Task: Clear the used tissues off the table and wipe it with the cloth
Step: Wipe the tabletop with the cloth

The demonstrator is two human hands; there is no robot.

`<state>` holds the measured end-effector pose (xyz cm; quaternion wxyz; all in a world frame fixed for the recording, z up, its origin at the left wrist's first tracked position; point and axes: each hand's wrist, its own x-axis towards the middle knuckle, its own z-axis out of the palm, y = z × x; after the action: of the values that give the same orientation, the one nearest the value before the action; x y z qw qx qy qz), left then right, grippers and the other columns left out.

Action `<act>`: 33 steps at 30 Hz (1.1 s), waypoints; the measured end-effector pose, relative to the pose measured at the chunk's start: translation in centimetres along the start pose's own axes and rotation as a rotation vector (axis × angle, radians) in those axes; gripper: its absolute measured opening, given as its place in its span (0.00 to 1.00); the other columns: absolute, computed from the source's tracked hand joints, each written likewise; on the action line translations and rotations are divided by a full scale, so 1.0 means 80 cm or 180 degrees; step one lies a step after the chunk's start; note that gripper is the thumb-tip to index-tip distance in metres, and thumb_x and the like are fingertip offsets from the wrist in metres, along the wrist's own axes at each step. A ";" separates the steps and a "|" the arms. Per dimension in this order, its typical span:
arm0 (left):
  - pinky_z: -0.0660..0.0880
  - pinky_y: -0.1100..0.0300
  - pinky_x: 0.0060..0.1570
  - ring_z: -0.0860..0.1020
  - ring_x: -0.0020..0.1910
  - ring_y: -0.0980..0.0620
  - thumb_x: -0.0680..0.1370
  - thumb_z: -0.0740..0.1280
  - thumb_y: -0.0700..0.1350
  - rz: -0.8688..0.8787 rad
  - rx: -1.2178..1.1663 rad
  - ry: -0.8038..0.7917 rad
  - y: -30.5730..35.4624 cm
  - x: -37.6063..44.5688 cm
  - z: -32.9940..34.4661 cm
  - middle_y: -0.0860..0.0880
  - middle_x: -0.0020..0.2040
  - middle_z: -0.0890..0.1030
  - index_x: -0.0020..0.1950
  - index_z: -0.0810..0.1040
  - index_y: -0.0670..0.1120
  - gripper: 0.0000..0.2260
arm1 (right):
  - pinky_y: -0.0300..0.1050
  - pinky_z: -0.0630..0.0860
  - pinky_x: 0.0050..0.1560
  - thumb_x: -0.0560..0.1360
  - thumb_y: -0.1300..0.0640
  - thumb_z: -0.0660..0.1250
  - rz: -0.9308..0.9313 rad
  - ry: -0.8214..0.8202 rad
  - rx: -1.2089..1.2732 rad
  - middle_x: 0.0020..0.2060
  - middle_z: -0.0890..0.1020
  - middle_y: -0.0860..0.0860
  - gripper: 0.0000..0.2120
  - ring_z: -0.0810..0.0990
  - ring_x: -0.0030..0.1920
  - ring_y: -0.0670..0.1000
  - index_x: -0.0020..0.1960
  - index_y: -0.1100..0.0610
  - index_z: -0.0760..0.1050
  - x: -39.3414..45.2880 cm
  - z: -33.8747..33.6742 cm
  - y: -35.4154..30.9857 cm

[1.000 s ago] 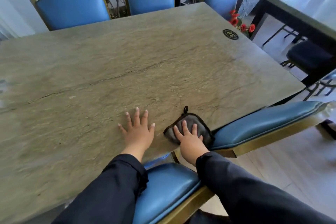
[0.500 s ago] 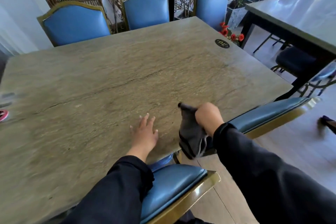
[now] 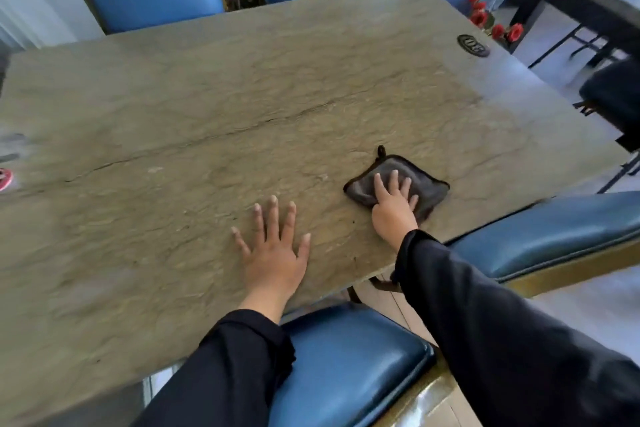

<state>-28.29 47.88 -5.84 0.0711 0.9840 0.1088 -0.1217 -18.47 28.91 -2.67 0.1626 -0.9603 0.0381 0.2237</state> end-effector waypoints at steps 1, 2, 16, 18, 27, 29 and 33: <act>0.29 0.36 0.67 0.29 0.74 0.47 0.78 0.37 0.63 -0.0004 0.0019 0.0006 0.001 0.002 0.001 0.54 0.74 0.27 0.73 0.29 0.58 0.27 | 0.58 0.36 0.73 0.76 0.70 0.52 -0.0146 -0.0027 -0.0058 0.77 0.37 0.53 0.36 0.34 0.75 0.59 0.78 0.49 0.43 0.002 0.000 -0.005; 0.29 0.35 0.67 0.29 0.74 0.47 0.79 0.37 0.62 0.0005 0.0021 -0.0014 0.001 0.003 0.001 0.54 0.74 0.27 0.73 0.29 0.58 0.27 | 0.58 0.36 0.73 0.75 0.71 0.53 -0.0358 -0.0101 -0.0130 0.77 0.38 0.52 0.38 0.34 0.75 0.59 0.78 0.48 0.44 0.004 0.001 -0.008; 0.33 0.35 0.69 0.29 0.74 0.50 0.81 0.40 0.51 -0.0121 -0.0354 -0.0516 0.007 0.002 -0.021 0.56 0.74 0.28 0.75 0.34 0.60 0.24 | 0.48 0.52 0.73 0.77 0.72 0.55 -0.1844 -0.0966 -0.0060 0.74 0.64 0.51 0.25 0.57 0.75 0.53 0.67 0.52 0.74 -0.102 0.012 0.025; 0.33 0.35 0.69 0.29 0.74 0.50 0.81 0.39 0.51 -0.0137 -0.0412 -0.0526 0.009 0.001 -0.023 0.56 0.74 0.28 0.75 0.34 0.60 0.24 | 0.44 0.59 0.70 0.77 0.69 0.58 -0.1774 -0.0865 -0.0212 0.70 0.70 0.50 0.21 0.65 0.71 0.52 0.62 0.53 0.78 -0.114 0.004 0.037; 0.33 0.33 0.68 0.29 0.74 0.46 0.81 0.40 0.54 -0.0291 -0.0420 -0.0631 0.025 0.002 -0.031 0.53 0.75 0.28 0.76 0.35 0.57 0.24 | 0.48 0.76 0.57 0.76 0.61 0.63 -0.0197 -0.0970 -0.0818 0.56 0.81 0.58 0.12 0.79 0.56 0.58 0.58 0.59 0.80 -0.096 -0.044 0.012; 0.33 0.32 0.67 0.28 0.73 0.45 0.81 0.40 0.55 -0.0316 -0.0425 -0.0664 0.028 0.003 -0.030 0.53 0.74 0.27 0.75 0.34 0.57 0.25 | 0.48 0.78 0.52 0.74 0.68 0.59 -0.0150 -0.0176 0.0155 0.50 0.82 0.57 0.14 0.80 0.50 0.58 0.51 0.58 0.81 -0.093 -0.049 0.026; 0.31 0.30 0.65 0.24 0.71 0.42 0.81 0.40 0.58 -0.0214 -0.0368 -0.0710 0.030 0.005 -0.024 0.54 0.72 0.23 0.72 0.30 0.61 0.24 | 0.49 0.70 0.63 0.74 0.72 0.53 -0.0476 0.0387 0.0935 0.59 0.71 0.53 0.28 0.69 0.60 0.56 0.61 0.45 0.77 -0.089 -0.021 0.029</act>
<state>-26.96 45.97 -3.78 0.1353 0.9544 0.1400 -0.2263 -24.46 26.18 1.19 0.3148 -0.9381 0.0087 0.1444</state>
